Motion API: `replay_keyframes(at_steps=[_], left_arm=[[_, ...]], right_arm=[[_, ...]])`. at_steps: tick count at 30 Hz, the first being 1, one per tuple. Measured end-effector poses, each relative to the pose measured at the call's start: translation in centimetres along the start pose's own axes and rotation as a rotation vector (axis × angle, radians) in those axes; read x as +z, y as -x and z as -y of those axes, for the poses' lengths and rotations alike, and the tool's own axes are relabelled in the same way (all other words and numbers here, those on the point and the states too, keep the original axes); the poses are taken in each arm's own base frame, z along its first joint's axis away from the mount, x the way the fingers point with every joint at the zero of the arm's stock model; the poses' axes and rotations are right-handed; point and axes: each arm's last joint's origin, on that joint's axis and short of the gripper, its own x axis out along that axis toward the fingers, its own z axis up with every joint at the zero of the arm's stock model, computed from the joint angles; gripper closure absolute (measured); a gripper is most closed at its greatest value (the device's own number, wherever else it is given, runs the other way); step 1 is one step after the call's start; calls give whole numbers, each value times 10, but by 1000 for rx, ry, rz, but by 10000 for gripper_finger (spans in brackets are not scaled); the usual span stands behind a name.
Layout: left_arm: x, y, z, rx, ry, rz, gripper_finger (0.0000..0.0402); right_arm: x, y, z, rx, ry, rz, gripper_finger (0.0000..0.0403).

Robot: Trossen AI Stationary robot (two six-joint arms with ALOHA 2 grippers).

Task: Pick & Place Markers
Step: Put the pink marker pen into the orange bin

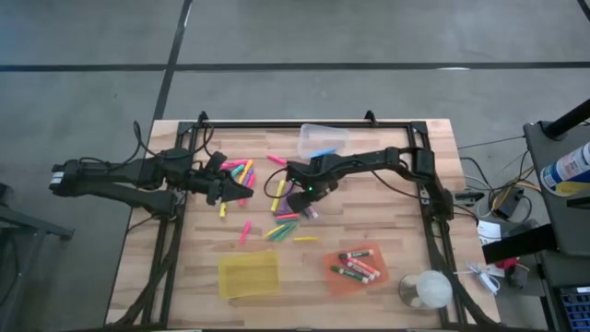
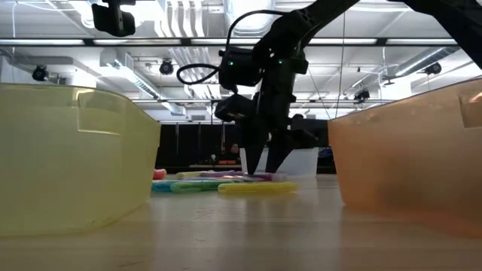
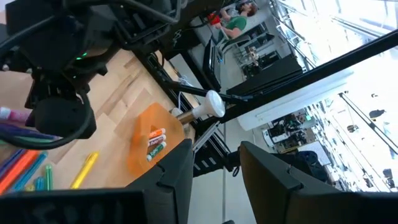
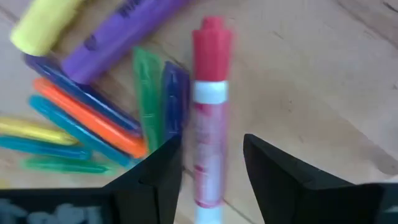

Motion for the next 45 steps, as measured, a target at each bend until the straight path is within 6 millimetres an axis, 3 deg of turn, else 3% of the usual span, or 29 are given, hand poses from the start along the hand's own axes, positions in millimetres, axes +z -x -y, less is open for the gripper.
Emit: replay_keyframes(at_steps=[7, 19, 26, 37, 45], left_arm=[[0, 0, 0, -1, 2, -1, 273], [0, 0, 0, -1, 1, -1, 273], [0, 0, 0, -1, 0, -2, 273], [0, 0, 0, -2, 0, -2, 273], [0, 0, 0, 0, -6, -3, 273]], right_arm=[[-1, 0, 3, -56, 27, 12, 267], [-6, -3, 12, -126, 123, -10, 354], [-8, 2, 12, -143, 202, -36, 354], [-33, 64, -4, -90, 405, 5, 354], [-87, 114, -24, -35, 631, 27, 354]])
